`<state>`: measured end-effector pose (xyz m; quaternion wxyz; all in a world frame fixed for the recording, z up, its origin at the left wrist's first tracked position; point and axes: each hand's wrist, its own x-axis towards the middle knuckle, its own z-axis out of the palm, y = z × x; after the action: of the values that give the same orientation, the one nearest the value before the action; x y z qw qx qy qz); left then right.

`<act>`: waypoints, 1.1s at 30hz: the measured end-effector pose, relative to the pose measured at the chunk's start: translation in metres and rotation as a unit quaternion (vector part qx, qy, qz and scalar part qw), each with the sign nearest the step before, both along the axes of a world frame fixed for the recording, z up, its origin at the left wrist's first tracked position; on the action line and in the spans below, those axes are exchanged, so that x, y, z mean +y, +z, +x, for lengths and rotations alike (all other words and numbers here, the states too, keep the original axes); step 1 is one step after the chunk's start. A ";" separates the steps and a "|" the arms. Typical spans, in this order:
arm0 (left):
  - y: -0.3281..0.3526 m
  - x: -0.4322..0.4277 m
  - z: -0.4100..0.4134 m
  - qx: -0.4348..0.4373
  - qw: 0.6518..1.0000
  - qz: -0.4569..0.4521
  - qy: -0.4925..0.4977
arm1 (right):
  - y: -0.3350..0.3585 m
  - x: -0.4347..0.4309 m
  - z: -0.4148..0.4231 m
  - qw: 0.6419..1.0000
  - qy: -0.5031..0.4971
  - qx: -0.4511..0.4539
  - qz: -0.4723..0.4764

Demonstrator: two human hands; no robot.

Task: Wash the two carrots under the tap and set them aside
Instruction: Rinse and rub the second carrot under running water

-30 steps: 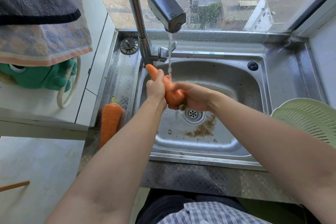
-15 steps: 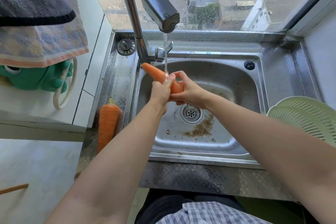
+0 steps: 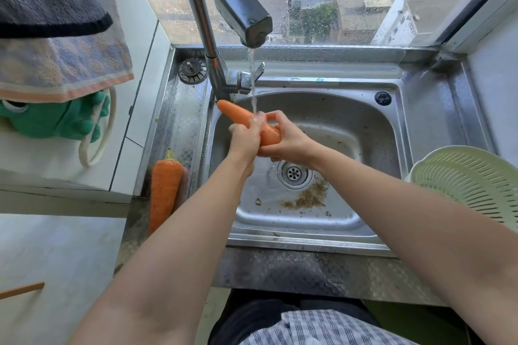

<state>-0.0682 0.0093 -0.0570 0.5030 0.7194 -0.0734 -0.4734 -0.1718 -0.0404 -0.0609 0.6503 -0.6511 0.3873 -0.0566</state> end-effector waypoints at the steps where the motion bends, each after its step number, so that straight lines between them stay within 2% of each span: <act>1: -0.002 0.002 -0.001 -0.011 0.999 -0.009 -0.035 | -0.001 -0.001 -0.001 1.000 -0.011 0.001 0.000; 3: 0.001 0.002 0.002 -0.022 0.999 -0.013 -0.046 | -0.002 -0.001 -0.004 1.000 -0.014 0.002 0.001; 6: 0.003 -0.001 0.006 -0.008 0.999 0.028 0.032 | -0.002 0.002 -0.002 1.000 0.011 0.006 -0.013; 11: -0.004 0.003 0.000 -0.029 0.999 -0.014 -0.029 | -0.003 0.001 -0.005 1.000 -0.010 0.009 -0.004; 15: -0.004 -0.003 0.003 0.010 0.997 0.066 0.044 | -0.001 0.005 -0.005 0.999 0.032 0.025 -0.030; 19: -0.006 -0.003 0.002 -0.024 0.999 0.043 -0.018 | -0.004 0.006 -0.009 0.998 0.019 0.035 -0.044; 22: -0.008 -0.006 0.006 -0.050 0.996 0.056 0.053 | -0.003 0.013 -0.009 0.996 0.031 0.031 -0.078; 24: -0.008 -0.006 0.010 -0.021 0.993 0.057 0.097 | -0.002 0.015 -0.006 0.994 0.031 0.022 -0.105; 27: -0.004 -0.002 -0.002 0.006 0.999 -0.033 0.020 | 0.000 0.008 -0.006 0.995 -0.007 0.017 -0.101; 29: -0.006 -0.003 -0.006 -0.022 0.999 -0.044 -0.015 | -0.001 0.005 -0.009 0.997 -0.016 0.016 -0.079; 31: -0.005 -0.008 -0.003 -0.055 0.997 -0.027 0.040 | 0.000 0.007 -0.011 0.997 -0.001 0.009 -0.076; 33: -0.002 -0.012 0.003 -0.028 0.994 0.025 0.107 | 0.003 0.012 -0.010 0.996 0.027 0.008 -0.084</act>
<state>-0.0652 -0.0023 -0.0594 0.5301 0.7486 0.0017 -0.3983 -0.1818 -0.0282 -0.0579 0.5913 -0.7142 0.3685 -0.0664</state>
